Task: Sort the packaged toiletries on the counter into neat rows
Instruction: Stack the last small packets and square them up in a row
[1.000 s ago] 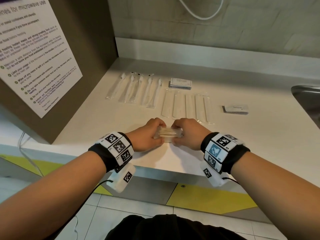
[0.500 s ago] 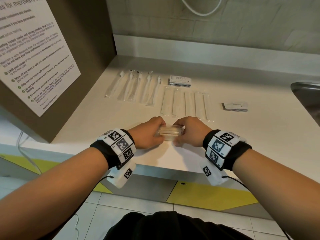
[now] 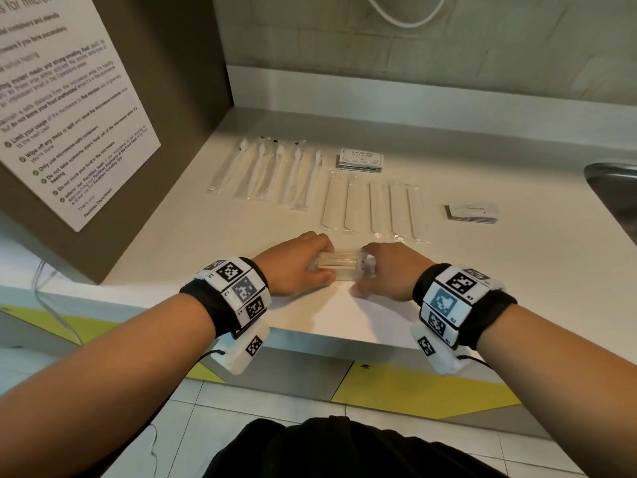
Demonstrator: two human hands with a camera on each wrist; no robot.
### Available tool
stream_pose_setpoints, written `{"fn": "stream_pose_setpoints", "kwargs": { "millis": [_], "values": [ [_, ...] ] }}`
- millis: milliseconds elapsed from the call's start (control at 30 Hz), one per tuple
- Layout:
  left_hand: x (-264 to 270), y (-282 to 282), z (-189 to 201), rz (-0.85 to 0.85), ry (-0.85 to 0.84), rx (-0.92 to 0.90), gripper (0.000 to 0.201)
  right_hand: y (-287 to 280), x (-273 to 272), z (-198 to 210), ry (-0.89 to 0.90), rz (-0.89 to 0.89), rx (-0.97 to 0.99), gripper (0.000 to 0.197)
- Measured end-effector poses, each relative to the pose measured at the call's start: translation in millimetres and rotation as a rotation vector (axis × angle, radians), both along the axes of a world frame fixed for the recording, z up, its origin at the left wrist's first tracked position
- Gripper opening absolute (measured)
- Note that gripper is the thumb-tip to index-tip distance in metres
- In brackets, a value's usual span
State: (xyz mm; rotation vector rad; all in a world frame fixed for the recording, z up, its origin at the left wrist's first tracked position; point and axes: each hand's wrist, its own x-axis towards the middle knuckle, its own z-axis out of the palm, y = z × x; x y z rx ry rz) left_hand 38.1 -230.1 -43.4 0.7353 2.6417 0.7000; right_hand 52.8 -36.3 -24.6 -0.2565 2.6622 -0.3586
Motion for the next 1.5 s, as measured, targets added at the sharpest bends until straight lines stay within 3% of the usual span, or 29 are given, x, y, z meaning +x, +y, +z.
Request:
{"fn": "stream_pose_setpoints", "kwargs": {
  "millis": [200, 433, 667, 867, 1033, 1300, 1500],
  "values": [
    [-2.9, 1.4, 1.6, -0.002, 0.038, 0.035, 0.031, -2.4, 1.1, 2.3, 0.038, -0.041, -0.174, 0.046],
    [-4.3, 4.3, 2.5, 0.004, 0.004, 0.039, 0.03, -4.5, -2.3, 1.2, 0.067, -0.004, -0.167, 0.035],
    [-4.8, 2.9, 4.6, 0.003, -0.004, 0.032, 0.028, 3.0, -4.0, 11.8, 0.038, 0.104, -0.078, 0.069],
    [-5.6, 2.7, 5.1, 0.016, -0.02, 0.038, 0.03, 6.7, -10.6, 2.6, 0.131, 0.127, -0.231, 0.039],
    [-9.3, -0.2, 10.3, 0.064, -0.079, 0.097, 0.033, 8.5, -16.9, 1.9, 0.1, 0.086, -0.272, 0.033],
    [-51.4, 24.2, 58.5, 0.146, -0.116, 0.37, 0.043, 50.1, -46.5, 55.9, 0.063, -0.049, -0.483, 0.03],
    [-100.1, 78.2, 89.6, 0.129, -0.104, 0.403, 0.036, 105.0, -87.2, 92.8, 0.077, -0.115, -0.483, 0.03]
  ]
}}
